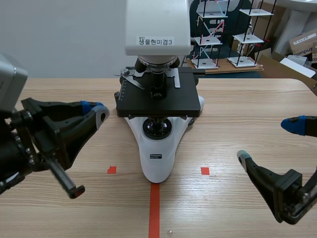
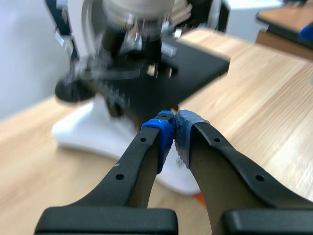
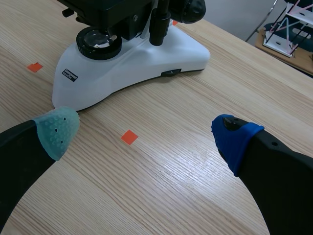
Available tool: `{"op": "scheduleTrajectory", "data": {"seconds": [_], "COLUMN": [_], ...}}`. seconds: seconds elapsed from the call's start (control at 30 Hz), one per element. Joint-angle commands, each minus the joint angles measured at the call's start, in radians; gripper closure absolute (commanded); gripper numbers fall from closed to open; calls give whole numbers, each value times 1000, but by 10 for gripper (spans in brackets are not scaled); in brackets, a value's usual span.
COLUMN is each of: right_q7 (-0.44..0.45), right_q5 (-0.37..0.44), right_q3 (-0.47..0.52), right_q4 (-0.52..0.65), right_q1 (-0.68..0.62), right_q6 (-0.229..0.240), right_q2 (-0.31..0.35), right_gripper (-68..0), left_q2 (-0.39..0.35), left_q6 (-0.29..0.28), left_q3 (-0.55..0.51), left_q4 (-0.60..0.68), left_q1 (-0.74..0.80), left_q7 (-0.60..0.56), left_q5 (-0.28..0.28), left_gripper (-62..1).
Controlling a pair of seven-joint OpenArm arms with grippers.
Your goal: Return to the home posture
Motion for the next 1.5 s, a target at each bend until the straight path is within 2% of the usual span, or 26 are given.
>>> {"op": "scheduleTrajectory", "data": {"seconds": [0.0,0.13,0.2,0.4,0.53,0.67,1.03,1.47], "right_q7": [15,14,15,14,15,15,15,15], "right_q5": [13,13,13,13,13,13,13,13], "right_q3": [1,1,1,1,1,1,1,1], "right_q4": [16,16,16,16,16,16,16,16], "right_q1": [-2,-2,-2,-2,-2,-2,-2,-2], "right_q6": [-3,-3,-3,-3,-3,-3,-3,-3], "right_q2": [10,10,10,10,10,10,10,10], "right_gripper": [-595,-595,-595,-595,-595,-595,-595,-595], "left_q2": [12,45,61,83,84,99,116,116], "left_q6": [8,17,19,24,29,46,45,45], "left_q3": [-24,-93,-126,-198,-229,-263,-289,-289], "left_q4": [16,48,62,72,73,94,181,183], "left_q1": [42,143,182,258,297,333,357,357], "left_q7": [-11,-3,14,18,17,14,32,40], "left_q5": [0,72,88,87,86,79,79,80], "left_gripper": [-46,-47,-76,-352,-460,-620,-623,-623]}}
